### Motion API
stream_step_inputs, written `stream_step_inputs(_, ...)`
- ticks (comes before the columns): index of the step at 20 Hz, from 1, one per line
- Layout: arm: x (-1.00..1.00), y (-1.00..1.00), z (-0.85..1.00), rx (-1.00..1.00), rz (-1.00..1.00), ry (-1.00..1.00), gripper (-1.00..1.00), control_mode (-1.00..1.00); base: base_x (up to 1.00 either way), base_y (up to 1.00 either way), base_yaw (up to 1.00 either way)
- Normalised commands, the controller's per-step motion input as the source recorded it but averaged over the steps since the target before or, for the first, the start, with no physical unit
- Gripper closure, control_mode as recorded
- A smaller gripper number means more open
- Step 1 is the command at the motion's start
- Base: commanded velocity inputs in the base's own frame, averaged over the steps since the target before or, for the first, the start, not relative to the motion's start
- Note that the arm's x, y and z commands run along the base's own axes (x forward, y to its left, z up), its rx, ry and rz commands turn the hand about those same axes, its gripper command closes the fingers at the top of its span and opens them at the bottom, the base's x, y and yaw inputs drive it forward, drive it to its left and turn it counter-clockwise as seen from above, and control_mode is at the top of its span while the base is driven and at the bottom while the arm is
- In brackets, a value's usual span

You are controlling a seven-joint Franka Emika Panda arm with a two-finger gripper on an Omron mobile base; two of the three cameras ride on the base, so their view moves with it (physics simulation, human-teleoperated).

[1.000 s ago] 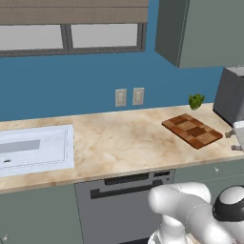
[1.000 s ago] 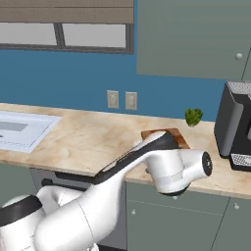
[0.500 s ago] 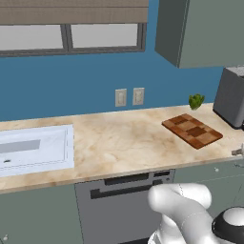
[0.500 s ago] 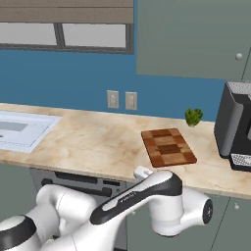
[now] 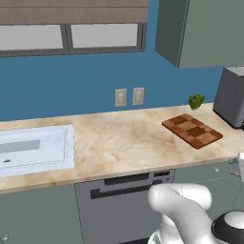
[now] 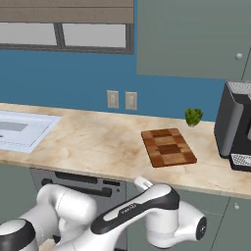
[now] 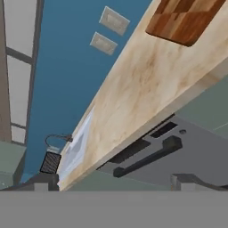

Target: Open the drawer on the right and place the cutting tools on the cutting board.

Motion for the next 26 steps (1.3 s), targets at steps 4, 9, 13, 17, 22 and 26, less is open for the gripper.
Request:
stream_step_inputs(4,0.05,-0.1,-0.34,0.13,0.0,0.01,-1.0,-1.0,0.0,0.0,0.0)
stream_step_inputs(9,0.18,-0.12,-0.37,0.15,0.0,0.04,-1.0,-1.0,0.0,0.0,0.0)
stream_step_inputs(13,0.18,-0.11,-0.34,0.13,0.0,0.02,-1.0,-1.0,0.0,0.0,0.0)
stream_step_inputs(17,0.23,-0.11,-0.29,0.1,0.0,0.0,-1.0,-1.0,0.0,0.0,0.0)
stream_step_inputs(22,0.31,-0.16,-0.21,0.06,0.0,0.0,-1.0,-1.0,0.0,0.0,0.0)
stream_step_inputs(26,0.27,-0.21,-0.23,0.03,-0.01,0.0,-1.0,-1.0,0.0,0.0,0.0)
